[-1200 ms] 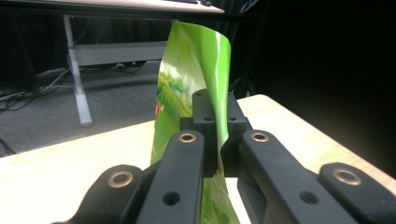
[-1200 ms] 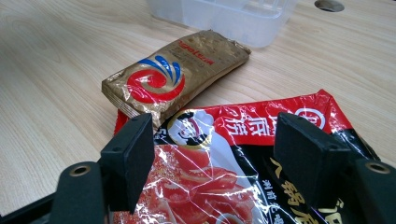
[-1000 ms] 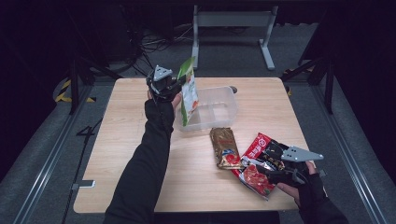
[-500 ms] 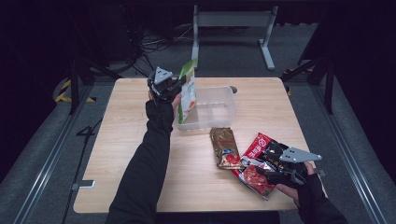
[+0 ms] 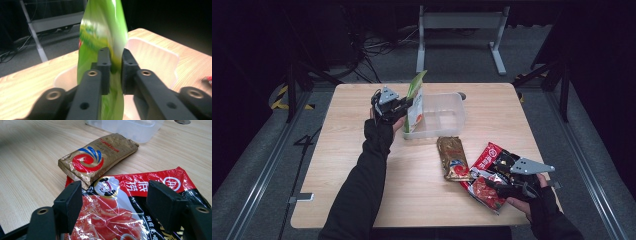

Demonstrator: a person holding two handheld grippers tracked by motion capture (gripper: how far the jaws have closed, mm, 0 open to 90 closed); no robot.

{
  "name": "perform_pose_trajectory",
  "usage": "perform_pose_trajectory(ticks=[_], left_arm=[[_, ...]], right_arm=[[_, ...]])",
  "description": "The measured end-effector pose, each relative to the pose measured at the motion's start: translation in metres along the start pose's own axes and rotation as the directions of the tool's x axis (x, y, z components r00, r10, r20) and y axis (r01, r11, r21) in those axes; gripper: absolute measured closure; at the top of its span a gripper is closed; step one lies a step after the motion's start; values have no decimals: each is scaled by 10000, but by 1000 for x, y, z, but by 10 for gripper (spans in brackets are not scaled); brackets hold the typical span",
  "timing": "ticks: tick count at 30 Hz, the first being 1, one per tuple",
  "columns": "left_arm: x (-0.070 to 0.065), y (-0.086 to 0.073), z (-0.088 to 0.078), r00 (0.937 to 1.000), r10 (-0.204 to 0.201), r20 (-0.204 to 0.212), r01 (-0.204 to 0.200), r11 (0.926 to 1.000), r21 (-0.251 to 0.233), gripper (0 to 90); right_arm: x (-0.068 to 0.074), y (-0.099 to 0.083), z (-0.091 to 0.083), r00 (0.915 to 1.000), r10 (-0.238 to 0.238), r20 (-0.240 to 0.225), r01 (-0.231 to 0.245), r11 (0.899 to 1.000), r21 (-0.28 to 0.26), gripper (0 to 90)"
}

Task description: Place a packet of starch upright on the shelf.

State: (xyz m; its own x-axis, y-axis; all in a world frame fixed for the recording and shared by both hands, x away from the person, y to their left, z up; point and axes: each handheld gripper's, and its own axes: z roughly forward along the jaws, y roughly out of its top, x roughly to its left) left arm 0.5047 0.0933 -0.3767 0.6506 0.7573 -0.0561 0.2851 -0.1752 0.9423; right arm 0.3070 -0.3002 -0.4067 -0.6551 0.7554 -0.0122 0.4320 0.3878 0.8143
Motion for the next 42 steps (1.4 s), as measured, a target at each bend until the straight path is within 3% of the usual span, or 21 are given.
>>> perform_pose_trajectory(ticks=[3, 4, 6, 9, 13, 20, 23, 27, 30, 34, 39, 42], left_arm=[[-1, -8, -3, 9999, -66, 88, 65, 9999, 98, 683], [-1, -10, -5, 9995, 46, 325, -49, 9999, 107, 706], [-2, -12, -7, 9991, 165, 392, -170, 9998, 124, 701], [-8, -18, -17, 9978, 457, 475, -467, 9987, 200, 627], [-11, -21, -26, 9964, 537, 655, -544, 9985, 95, 618], [-20, -28, -42, 9918, 844, 964, -880, 9955, 345, 500], [-30, -34, -51, 9832, 1296, 1286, -1377, 9889, 559, 466], [-36, -38, -58, 9778, 1361, 1595, -1484, 9866, 679, 432], [-43, -44, -67, 9679, 1662, 1885, -1867, 9777, 965, 408], [-50, -54, -76, 9572, 1758, 2297, -2087, 9697, 1273, 373], [-57, -69, -81, 9461, 1412, 2916, -1989, 9636, 1785, 330], [-62, -79, -80, 9405, 1343, 3121, -2099, 9519, 2230, 297]], right_arm=[[0, 0, 1, 10000, -22, 0, 22, 10000, 28, 297], [0, 0, 1, 10000, -14, -18, 14, 10000, 32, 298], [0, 0, 1, 10000, -4, -5, 4, 10000, 38, 299], [1, 0, 2, 10000, -75, 11, 74, 9999, 102, 304], [1, 0, 4, 9999, -105, 20, 104, 9998, 166, 306], [3, -1, 6, 9998, -176, -8, 176, 9994, 308, 318], [4, 0, 8, 9997, -243, -43, 244, 9989, 390, 332], [4, 0, 9, 9996, -251, -86, 254, 9988, 429, 346], [7, 1, 11, 9993, -296, -215, 307, 9982, 516, 370], [13, 5, 16, 9978, -515, -406, 539, 9966, 624, 394], [25, 11, 25, 9939, -932, -586, 978, 9918, 823, 400], [31, 18, 32, 9922, -1007, -732, 1068, 9907, 847, 383]])
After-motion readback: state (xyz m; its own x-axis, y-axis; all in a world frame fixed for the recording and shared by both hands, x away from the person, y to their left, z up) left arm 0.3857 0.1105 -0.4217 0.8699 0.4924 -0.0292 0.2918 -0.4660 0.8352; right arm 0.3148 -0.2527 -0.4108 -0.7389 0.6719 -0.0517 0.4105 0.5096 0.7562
